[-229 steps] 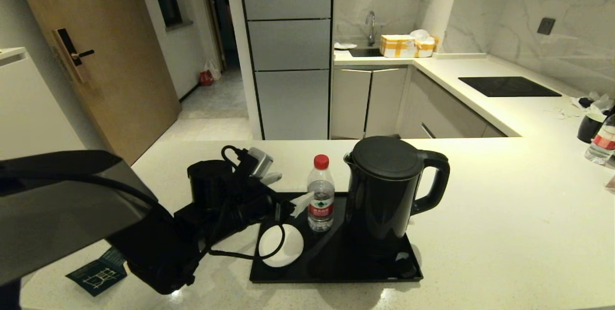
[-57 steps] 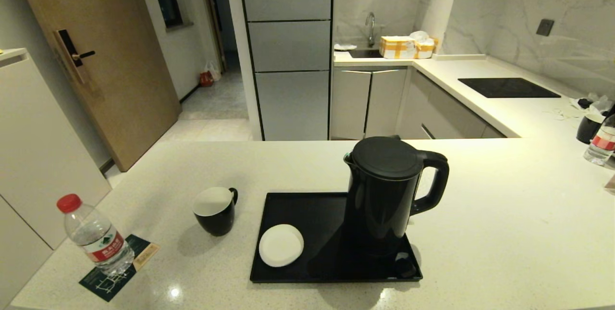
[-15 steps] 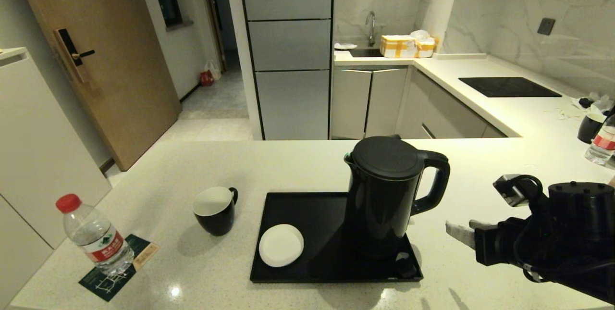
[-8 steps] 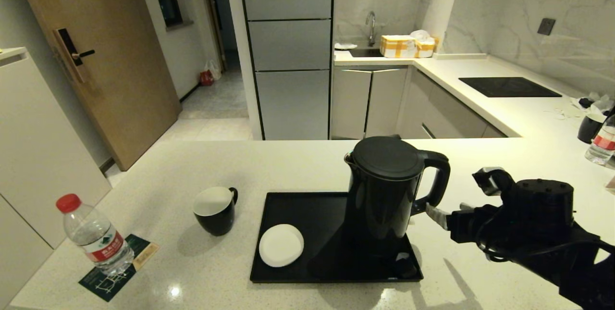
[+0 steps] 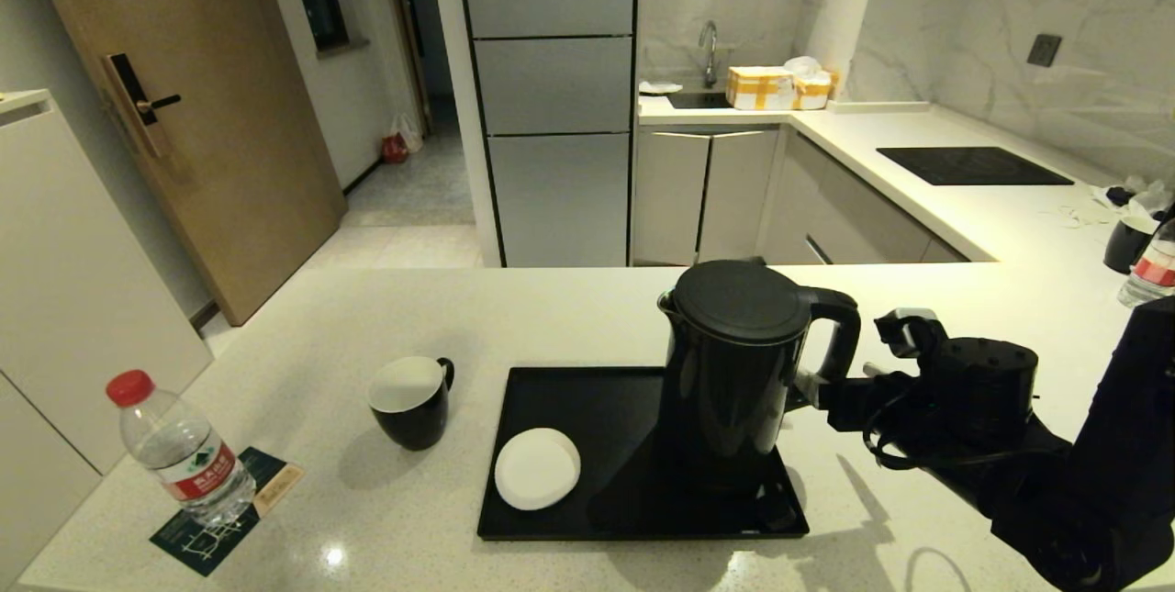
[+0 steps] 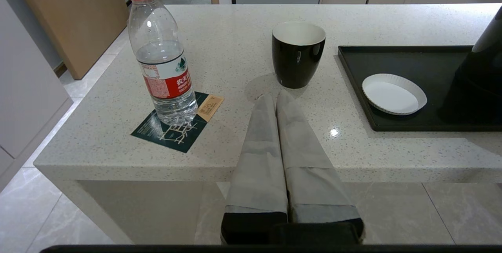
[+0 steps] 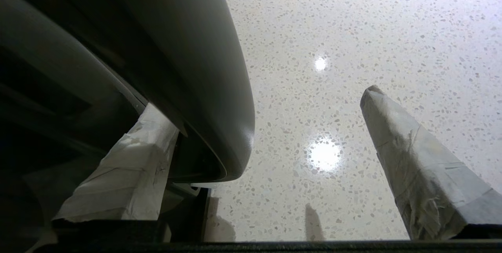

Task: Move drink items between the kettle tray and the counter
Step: Pick up the kettle

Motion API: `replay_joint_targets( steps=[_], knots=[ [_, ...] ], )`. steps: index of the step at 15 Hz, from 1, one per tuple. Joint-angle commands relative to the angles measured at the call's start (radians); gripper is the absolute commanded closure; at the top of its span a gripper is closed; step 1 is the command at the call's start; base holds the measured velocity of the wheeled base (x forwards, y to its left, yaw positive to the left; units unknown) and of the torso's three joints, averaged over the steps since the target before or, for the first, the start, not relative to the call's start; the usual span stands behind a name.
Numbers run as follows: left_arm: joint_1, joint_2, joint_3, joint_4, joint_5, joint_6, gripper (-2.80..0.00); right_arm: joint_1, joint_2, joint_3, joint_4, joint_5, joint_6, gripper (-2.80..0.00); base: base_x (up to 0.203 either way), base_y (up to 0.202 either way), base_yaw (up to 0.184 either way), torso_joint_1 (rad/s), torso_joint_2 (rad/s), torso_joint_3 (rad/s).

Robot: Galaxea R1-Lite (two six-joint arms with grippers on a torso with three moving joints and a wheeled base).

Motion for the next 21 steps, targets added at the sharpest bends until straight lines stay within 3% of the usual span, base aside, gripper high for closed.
replay_joint_targets(
  steps=[1, 8, 9, 21],
  knots=[
    [0.0, -0.002, 0.0, 0.0, 0.0, 0.0, 0.0, 0.001, -0.001, -0.008, -0.01, 0.0, 0.0, -2.8, 0.0, 0.0, 0.0, 0.0, 0.0, 0.0],
    [0.0, -0.002, 0.0, 0.0, 0.0, 0.0, 0.0, 0.001, -0.007, -0.026, -0.016, -0.024, -0.004, -2.8, 0.0, 0.0, 0.0, 0.0, 0.0, 0.0],
    [0.0, -0.002, 0.0, 0.0, 0.0, 0.0, 0.0, 0.001, -0.004, -0.03, -0.015, -0.029, -0.006, 0.0, 0.0, 0.0, 0.0, 0.0, 0.0, 0.0],
    [0.0, -0.002, 0.0, 0.0, 0.0, 0.0, 0.0, 0.003, 0.005, -0.035, 0.0, -0.033, -0.007, 0.0, 0.0, 0.0, 0.0, 0.0, 0.0, 0.0]
  ],
)
